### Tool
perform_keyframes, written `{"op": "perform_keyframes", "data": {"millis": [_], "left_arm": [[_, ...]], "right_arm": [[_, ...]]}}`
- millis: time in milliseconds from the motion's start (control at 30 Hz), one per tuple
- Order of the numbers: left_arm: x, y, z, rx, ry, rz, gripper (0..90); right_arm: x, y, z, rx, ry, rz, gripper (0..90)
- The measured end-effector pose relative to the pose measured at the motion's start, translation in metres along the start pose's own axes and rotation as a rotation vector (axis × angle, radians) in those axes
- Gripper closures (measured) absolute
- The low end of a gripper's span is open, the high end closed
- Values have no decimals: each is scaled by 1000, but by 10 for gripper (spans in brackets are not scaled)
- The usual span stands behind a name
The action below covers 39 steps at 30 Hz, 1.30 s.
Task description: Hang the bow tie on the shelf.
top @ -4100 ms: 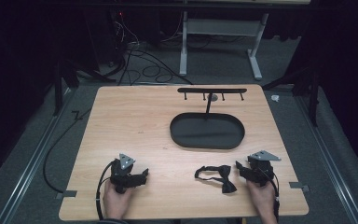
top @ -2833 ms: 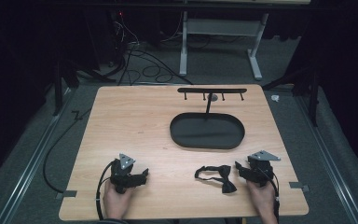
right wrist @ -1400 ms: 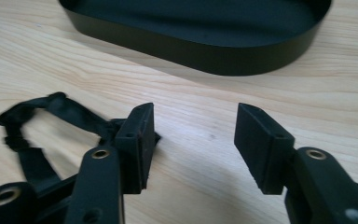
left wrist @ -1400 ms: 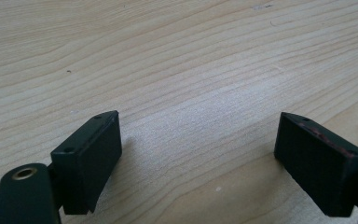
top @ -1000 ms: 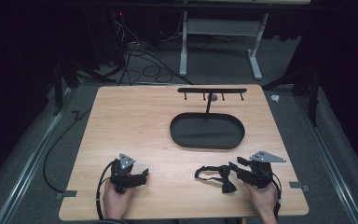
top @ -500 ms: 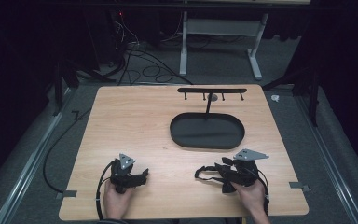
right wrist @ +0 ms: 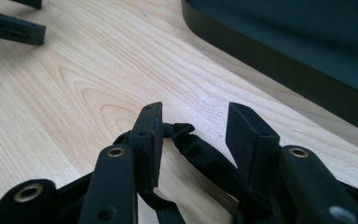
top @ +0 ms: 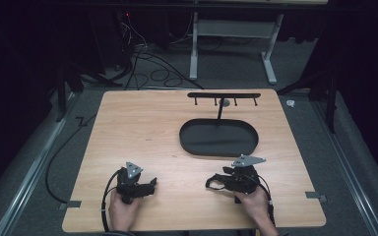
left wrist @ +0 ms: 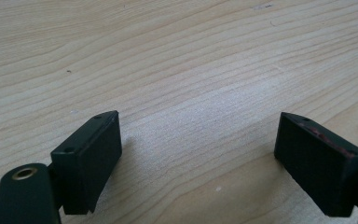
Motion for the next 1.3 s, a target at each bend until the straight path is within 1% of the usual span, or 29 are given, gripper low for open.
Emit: {"op": "perform_keyframes", "data": {"millis": [233,300,467,600,633,700,767,833,933,1000,1100,1167,1267,1300], "left_arm": [[0,0,0,0,0,0,153],[0,0,0,0,0,0,153],[0,0,0,0,0,0,153],[0,0,0,0,0,0,153],[0,0,0,0,0,0,153],[0,0,0,0,0,0,153],[0,0,0,0,0,0,153],[0,0,0,0,0,0,152],[0,0,0,0,0,0,153],[0,0,0,0,0,0,152],[0,0,0,0,0,0,153],[0,0,0,0,0,0,152],[0,0,0,0,0,0,153],[0,0,0,0,0,0,153]], "right_arm": [[1,8,-3,-5,-6,-31,580],[1,12,-4,-26,-7,-36,579],[3,17,-4,-31,-10,-53,589],[6,22,-4,-33,-12,-70,626],[7,23,-4,-33,-22,-78,648],[7,24,-5,-33,-21,-82,663],[8,25,-5,-28,-30,-90,700],[9,25,-5,-23,-43,-85,756],[9,24,-5,-29,-51,-87,789],[10,24,-5,-27,-70,-83,801],[10,23,-4,-31,-75,-78,811],[10,22,-4,-31,-74,-76,812],[8,18,-2,-32,-65,-56,813],[7,15,-1,-33,-57,-43,814]]}}
Point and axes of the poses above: each handheld gripper's, and its own axes: y roughly forward along the jaws, x roughly out of its underside, z roughly to its right, the point moved 3 cm from there along y, roughly forward along the jaws, and after that the axes turned 12 degrees about x, right-handed, at the moved point
